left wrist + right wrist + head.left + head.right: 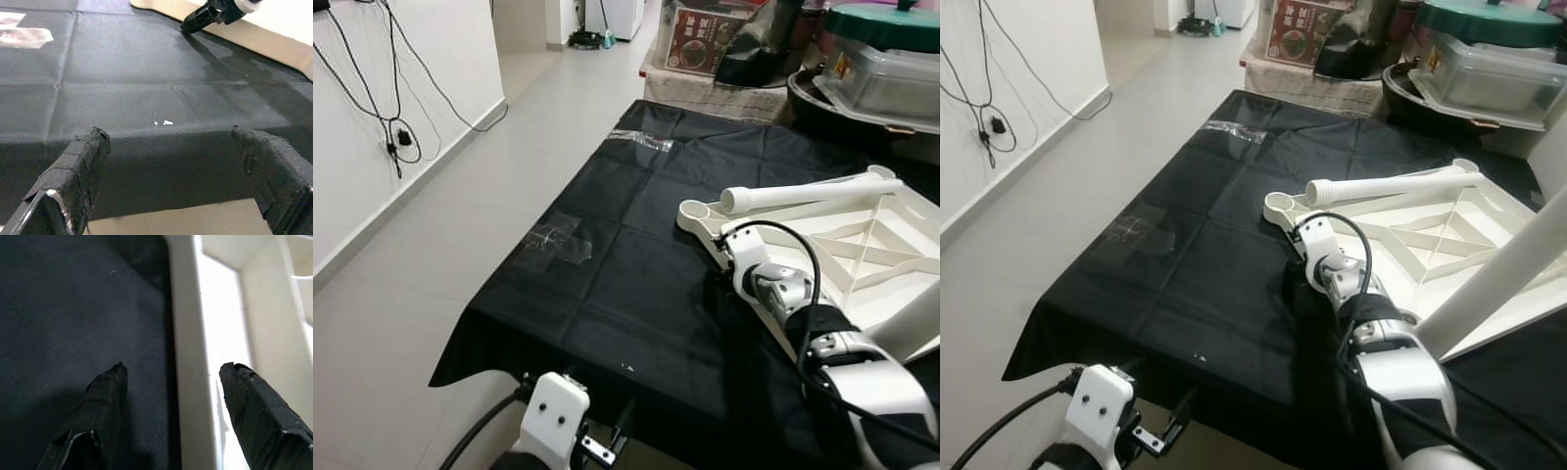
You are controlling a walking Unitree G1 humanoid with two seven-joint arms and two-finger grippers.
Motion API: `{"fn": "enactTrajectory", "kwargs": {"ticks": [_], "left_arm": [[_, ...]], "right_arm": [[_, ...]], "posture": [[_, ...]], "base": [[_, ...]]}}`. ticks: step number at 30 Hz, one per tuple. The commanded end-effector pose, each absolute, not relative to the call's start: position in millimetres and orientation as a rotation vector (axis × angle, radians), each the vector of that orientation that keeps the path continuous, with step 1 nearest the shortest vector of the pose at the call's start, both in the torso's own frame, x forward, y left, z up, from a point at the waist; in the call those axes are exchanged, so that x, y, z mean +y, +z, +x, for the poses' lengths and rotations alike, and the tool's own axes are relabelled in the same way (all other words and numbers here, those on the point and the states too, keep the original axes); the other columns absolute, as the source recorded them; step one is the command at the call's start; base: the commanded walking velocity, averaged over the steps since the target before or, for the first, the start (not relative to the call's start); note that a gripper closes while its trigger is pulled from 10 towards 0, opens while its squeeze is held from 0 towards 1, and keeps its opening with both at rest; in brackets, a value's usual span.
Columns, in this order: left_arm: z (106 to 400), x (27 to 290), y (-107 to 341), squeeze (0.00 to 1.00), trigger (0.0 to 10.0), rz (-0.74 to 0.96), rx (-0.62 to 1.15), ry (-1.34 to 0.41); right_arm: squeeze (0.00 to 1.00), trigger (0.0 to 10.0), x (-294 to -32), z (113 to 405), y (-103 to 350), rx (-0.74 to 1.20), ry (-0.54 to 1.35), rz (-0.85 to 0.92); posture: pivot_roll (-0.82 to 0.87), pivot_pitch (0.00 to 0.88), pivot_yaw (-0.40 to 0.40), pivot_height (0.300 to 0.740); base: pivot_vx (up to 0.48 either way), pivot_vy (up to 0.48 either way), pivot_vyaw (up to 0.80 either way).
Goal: Building children table
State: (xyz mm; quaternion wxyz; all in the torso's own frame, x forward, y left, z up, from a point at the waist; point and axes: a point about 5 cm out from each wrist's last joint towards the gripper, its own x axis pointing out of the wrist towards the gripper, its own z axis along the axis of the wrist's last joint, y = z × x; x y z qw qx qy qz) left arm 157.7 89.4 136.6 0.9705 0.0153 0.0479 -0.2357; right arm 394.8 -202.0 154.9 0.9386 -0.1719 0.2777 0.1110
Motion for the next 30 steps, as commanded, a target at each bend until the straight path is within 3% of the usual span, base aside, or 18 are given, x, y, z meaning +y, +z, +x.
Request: {"fn": "enactTrajectory", "kwargs": {"ticks": [1,2,4,5,12,25,27,30], "left_arm": [[154.7,86.1,136.0,0.0,10.0,0.01,0.115,-0.489],[154.3,85.6,136.5,0.0,10.0,0.008,0.117,-0.489],[154.0,85.3,136.9,0.0,10.0,0.007,0.118,-0.489],[153.9,85.1,137.3,0.0,10.0,0.006,0.119,-0.487],[154.8,84.9,138.0,0.0,10.0,0.009,0.121,-0.484],[159.4,86.3,135.5,0.0,10.0,0.018,0.122,-0.485],[163.9,87.4,133.3,0.0,10.0,0.031,0.121,-0.487],[166.2,88.0,132.2,0.0,10.0,0.036,0.119,-0.488]], "right_arm": [[0.0,10.0,-202.7,384.8,133.3,0.688,0.282,-0.362],[0.0,3.9,-200.8,384.8,134.1,0.7,0.32,-0.37],[0.0,3.9,-199.6,384.9,134.8,0.706,0.342,-0.375],[0.0,0.0,-195.9,385.7,137.2,0.707,0.393,-0.392],[0.0,0.0,-177.7,390.1,152.6,0.675,0.611,-0.477],[0.0,0.0,-168.5,381.3,153.3,0.714,0.912,-0.572],[0.0,0.0,-168.9,368.3,148.6,0.762,1.155,-0.609],[0.0,0.0,-169.3,362.9,147.1,0.777,1.243,-0.605]], "posture": [[0.2,0.186,-0.12,0.74],[0.2,0.189,-0.125,0.74],[0.2,0.189,-0.125,0.74],[0.2,0.19,-0.128,0.74],[0.2,0.185,-0.132,0.74],[0.19,0.156,-0.125,0.74],[0.19,0.136,-0.12,0.74],[0.19,0.125,-0.121,0.74]], "base": [[0.0,0.0,0.0],[0.0,0.0,0.0],[0.0,0.0,0.0],[0.0,0.0,0.0],[0.0,0.0,0.0],[0.0,0.0,0.0],[0.0,0.0,0.0],[0.0,0.0,0.0]]}}
